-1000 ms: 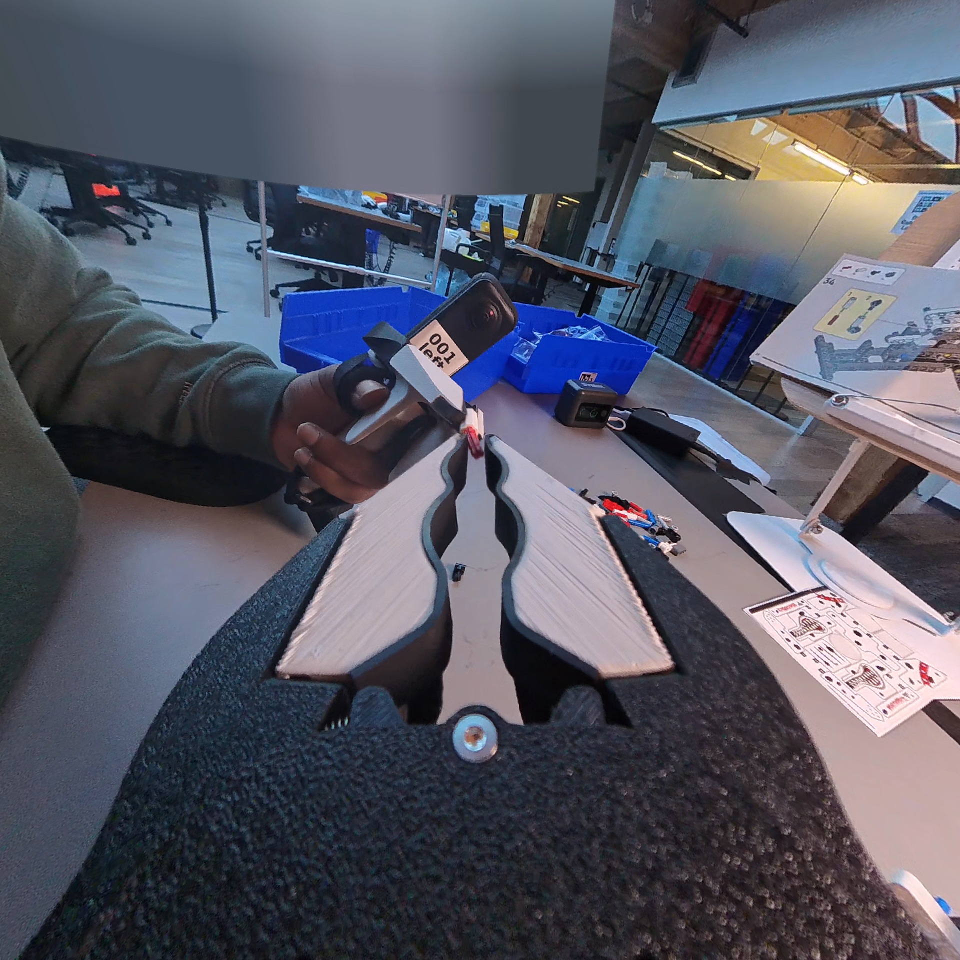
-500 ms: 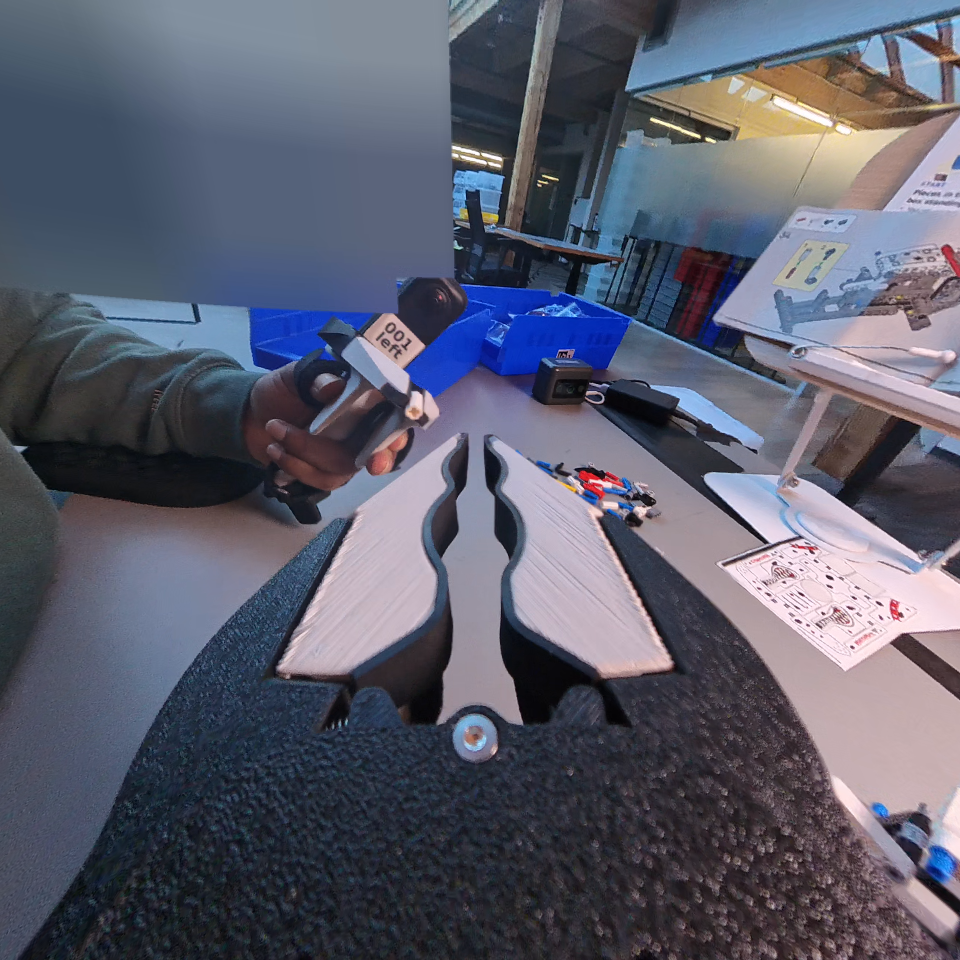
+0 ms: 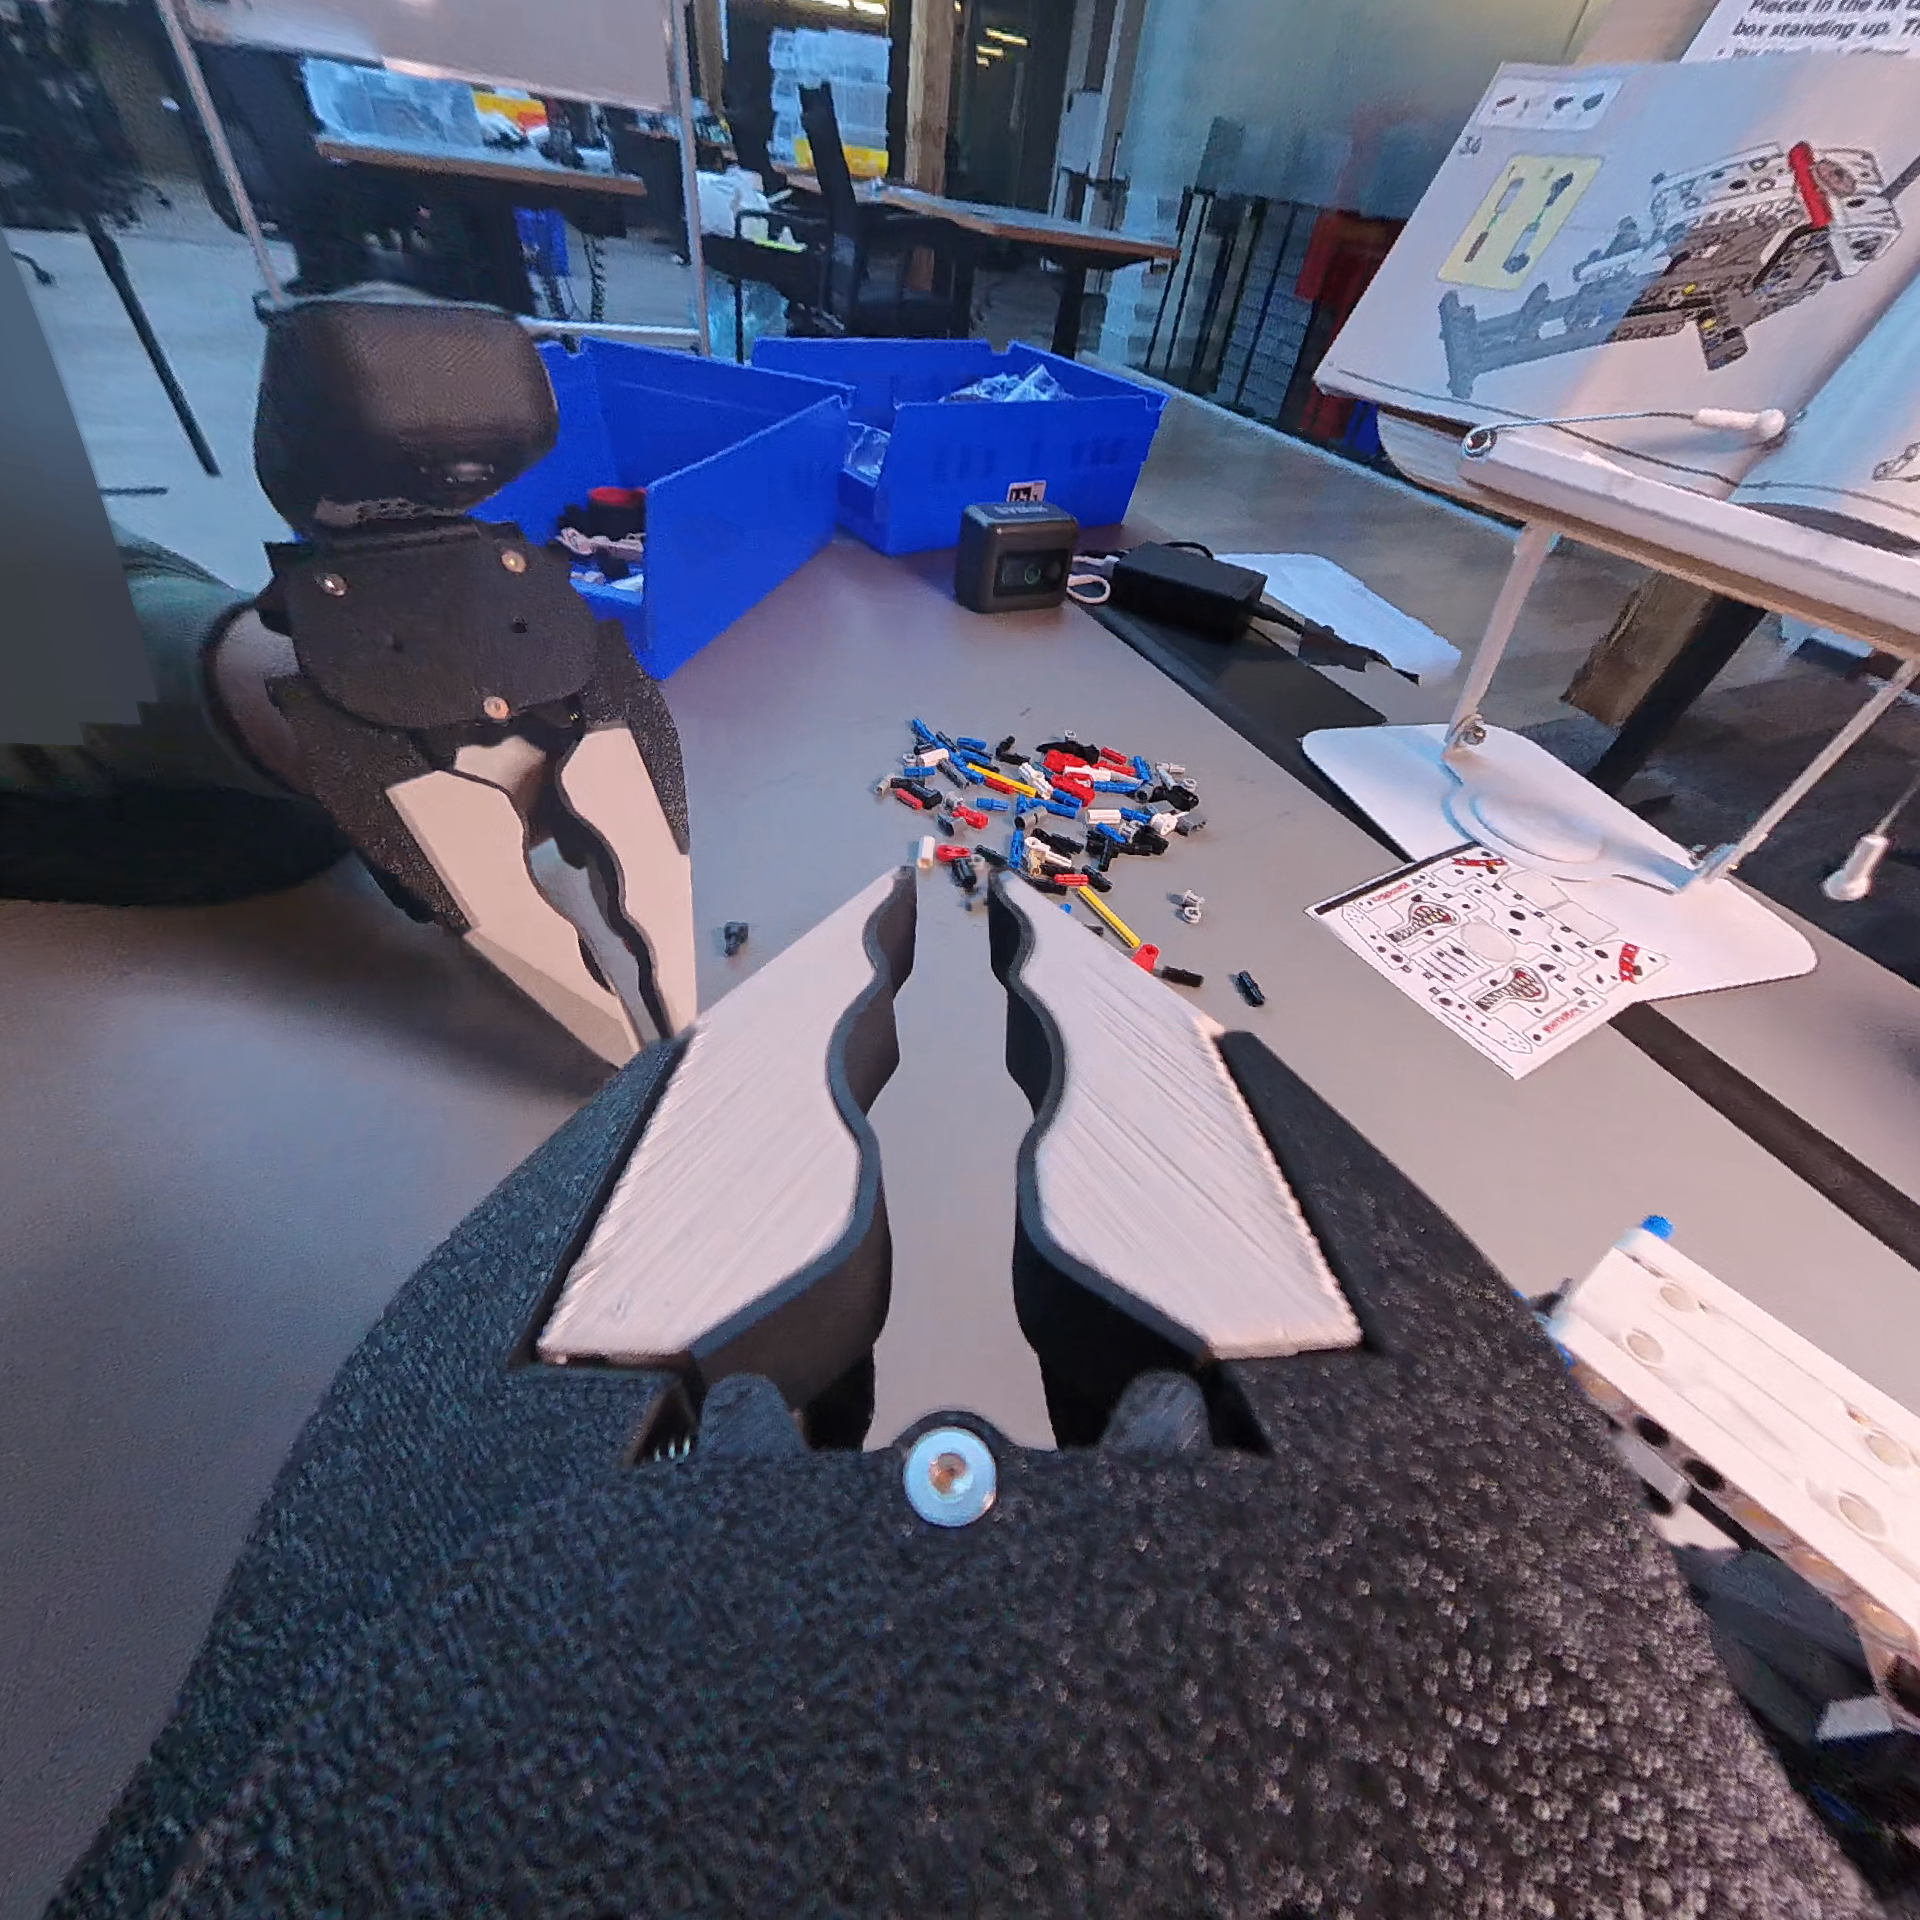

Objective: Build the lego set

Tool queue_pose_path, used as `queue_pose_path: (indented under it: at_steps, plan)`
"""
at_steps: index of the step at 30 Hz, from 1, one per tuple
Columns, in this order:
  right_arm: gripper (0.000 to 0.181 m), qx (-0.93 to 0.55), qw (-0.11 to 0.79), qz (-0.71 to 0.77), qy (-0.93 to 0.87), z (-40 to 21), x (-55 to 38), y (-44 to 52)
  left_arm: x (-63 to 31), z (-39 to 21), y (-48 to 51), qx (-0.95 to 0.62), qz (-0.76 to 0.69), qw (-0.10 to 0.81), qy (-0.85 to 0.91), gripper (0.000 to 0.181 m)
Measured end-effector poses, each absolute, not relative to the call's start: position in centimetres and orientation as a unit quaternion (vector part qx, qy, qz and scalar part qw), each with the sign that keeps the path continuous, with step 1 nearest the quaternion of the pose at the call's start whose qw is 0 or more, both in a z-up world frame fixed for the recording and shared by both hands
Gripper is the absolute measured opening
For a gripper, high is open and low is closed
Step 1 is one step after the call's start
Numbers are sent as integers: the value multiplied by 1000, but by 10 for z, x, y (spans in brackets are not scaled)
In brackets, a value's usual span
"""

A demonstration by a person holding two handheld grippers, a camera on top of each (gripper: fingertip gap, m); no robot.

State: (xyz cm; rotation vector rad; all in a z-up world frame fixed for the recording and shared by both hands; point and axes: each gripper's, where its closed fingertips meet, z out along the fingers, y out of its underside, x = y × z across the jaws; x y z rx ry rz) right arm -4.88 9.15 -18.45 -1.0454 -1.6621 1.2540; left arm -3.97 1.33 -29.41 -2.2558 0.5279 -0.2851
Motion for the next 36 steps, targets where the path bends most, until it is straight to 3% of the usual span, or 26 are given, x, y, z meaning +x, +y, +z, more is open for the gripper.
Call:
queue_pose_path:
  at_steps: [7, 13, 18, 24, 36]
  plan:
    - [18, -445, 406, 458, -654, -158, -23, 129, -44, -313, 15, -910, -73, 336, 230, 7]
    - [17, -488, 416, 398, -656, -134, 52, 175, -41, -316, 19, -913, -84, 329, 227, 19]
    - [19, -630, 348, 265, -641, -207, 131, 222, -39, -306, 19, -905, -111, 351, 213, 33]
    - [23, -746, 271, 215, -569, -305, 183, 225, -48, -263, 27, -861, -160, 456, 160, 43]
    - [3, -707, 285, 181, -621, -313, 167, 238, -36, -233, 22, -809, -263, 515, 110, 32]
